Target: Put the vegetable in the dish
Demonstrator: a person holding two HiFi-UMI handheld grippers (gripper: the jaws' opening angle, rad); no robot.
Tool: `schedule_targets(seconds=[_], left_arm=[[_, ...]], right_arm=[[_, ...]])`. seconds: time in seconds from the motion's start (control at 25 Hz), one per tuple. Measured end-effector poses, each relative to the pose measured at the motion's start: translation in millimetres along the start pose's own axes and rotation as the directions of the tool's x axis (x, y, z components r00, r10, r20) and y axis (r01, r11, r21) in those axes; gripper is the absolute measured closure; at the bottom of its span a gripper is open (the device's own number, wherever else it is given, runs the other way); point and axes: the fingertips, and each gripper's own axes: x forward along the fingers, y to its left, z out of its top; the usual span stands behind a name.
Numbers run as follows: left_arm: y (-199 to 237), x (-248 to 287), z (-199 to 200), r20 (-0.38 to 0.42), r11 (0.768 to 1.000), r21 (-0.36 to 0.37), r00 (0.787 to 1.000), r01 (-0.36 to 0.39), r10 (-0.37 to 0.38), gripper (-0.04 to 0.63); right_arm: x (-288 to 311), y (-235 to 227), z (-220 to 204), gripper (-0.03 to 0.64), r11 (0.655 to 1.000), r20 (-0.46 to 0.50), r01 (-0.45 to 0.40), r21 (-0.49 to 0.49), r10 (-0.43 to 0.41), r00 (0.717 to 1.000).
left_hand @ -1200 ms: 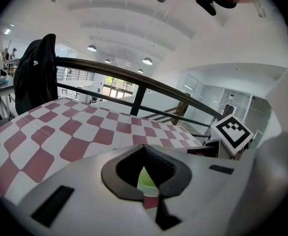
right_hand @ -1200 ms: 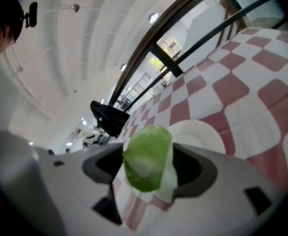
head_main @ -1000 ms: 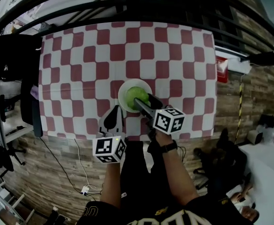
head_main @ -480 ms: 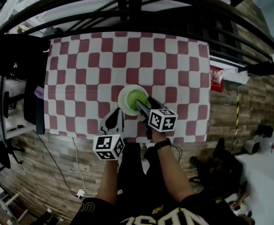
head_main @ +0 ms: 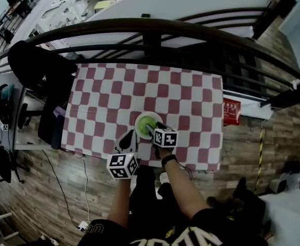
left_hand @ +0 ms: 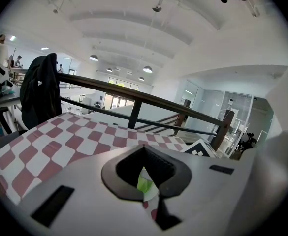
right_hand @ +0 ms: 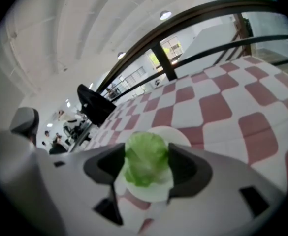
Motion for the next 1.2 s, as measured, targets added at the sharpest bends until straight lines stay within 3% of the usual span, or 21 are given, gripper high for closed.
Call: schedule_targets(seconds=[0.16, 0.32, 0.48, 0.68, 0.92, 1.2], left_arm=[[-5, -20, 10, 0.035, 1.0, 0.005, 0.999, -0.03, 0.03, 0.578], [-16, -43, 34, 0.108, 0.999, 0.007, 0.993, -0.049, 0.048, 0.578], [-41, -63, 71, 0.209, 0.997, 0.055, 0.977, -0.047, 0.034, 0.578], [-84, -97, 106, 0.313, 0.99, 0.132, 0.95, -0.055, 0.011, 0.578], [-131, -127, 131, 0.4, 0.963, 0.253, 0.916, -0.094, -0.016, 0.578], [-159, -142, 129, 0.428, 0.962, 0.259, 0.903, -0.086, -0.034, 0.578]], right_arm=[[-14, 0, 2, 0.33, 1.0, 0.041, -0.002, 0.009, 0.002, 0.999], [-64, 41, 30, 0.346, 0.985, 0.136, -0.096, -0.141, 0.115, 0.984], [-148, 88, 72, 0.434, 0.943, 0.308, -0.107, -0.316, 0.209, 0.928], [-246, 133, 111, 0.557, 0.869, 0.462, -0.027, -0.494, 0.288, 0.839], [-312, 164, 119, 0.6, 0.815, 0.49, 0.03, -0.579, 0.318, 0.812], [-346, 168, 111, 0.601, 0.801, 0.519, 0.062, -0.595, 0.324, 0.791]])
